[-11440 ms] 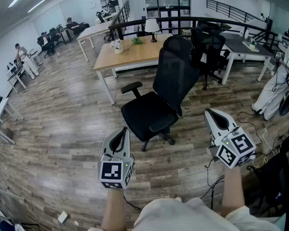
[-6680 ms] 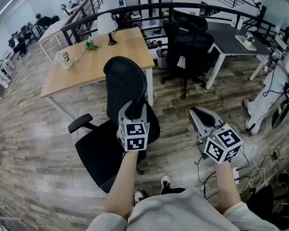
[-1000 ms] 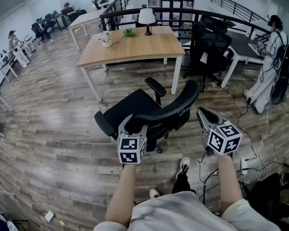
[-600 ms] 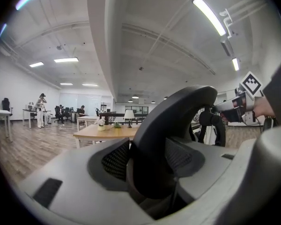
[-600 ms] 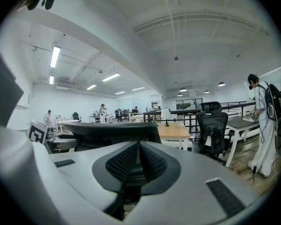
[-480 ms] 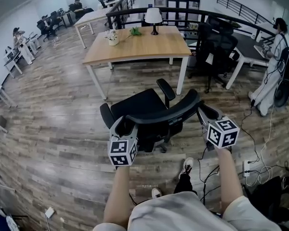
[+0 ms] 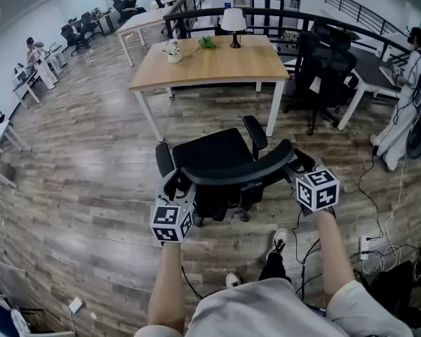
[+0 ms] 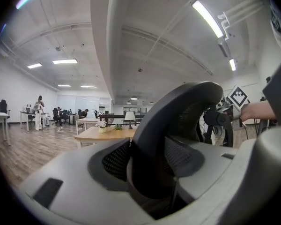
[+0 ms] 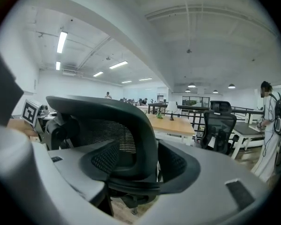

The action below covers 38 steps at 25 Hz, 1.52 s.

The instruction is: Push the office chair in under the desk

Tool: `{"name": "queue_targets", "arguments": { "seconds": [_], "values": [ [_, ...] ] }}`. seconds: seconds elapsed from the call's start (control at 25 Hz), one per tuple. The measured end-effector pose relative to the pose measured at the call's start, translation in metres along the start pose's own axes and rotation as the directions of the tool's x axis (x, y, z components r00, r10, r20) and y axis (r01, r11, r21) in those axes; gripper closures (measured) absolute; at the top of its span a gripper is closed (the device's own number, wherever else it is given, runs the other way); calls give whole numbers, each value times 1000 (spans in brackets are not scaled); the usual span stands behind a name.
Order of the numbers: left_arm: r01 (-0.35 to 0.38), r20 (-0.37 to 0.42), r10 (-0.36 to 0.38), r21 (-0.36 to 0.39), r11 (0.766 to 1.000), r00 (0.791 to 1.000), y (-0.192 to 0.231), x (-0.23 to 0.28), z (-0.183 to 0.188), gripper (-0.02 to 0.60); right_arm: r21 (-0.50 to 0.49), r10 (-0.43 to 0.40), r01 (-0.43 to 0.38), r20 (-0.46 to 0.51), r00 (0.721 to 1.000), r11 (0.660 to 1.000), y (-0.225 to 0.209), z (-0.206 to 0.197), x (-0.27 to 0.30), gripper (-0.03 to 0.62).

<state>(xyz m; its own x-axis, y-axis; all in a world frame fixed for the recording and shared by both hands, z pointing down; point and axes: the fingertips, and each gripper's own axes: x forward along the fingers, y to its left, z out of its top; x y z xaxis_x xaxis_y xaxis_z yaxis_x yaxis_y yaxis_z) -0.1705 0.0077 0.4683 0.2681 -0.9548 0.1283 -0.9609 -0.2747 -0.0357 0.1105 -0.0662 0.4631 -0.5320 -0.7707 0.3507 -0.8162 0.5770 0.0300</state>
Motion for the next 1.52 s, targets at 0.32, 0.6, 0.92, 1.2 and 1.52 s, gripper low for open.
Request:
{"name": "queue_targets", "arguments": {
  "seconds": [0.32, 0.6, 0.92, 1.2, 1.52],
  "values": [
    [13, -1, -13, -2, 1000, 1000, 11, 0, -3, 313, -54, 13, -15, -40, 999, 998, -6, -4, 18, 316],
    [17, 17, -17, -9, 1000, 1000, 19, 2, -4, 313, -85, 41, -47, -65, 997, 995, 9, -11, 42, 345],
    [10, 59, -12, 26, 1000, 998, 32, 2, -1, 316, -126, 17, -23, -48, 999, 992, 14, -10, 51, 358],
    [8, 61, -11, 46, 999, 998, 50, 14, 1, 319, -92, 2, -4, -18, 1000, 996, 17, -4, 67, 359],
    [14, 73, -18, 65, 998, 997, 72, 53, 6, 324, -74, 33, -33, -9, 999, 997, 2, 9, 103, 355]
  ]
}}
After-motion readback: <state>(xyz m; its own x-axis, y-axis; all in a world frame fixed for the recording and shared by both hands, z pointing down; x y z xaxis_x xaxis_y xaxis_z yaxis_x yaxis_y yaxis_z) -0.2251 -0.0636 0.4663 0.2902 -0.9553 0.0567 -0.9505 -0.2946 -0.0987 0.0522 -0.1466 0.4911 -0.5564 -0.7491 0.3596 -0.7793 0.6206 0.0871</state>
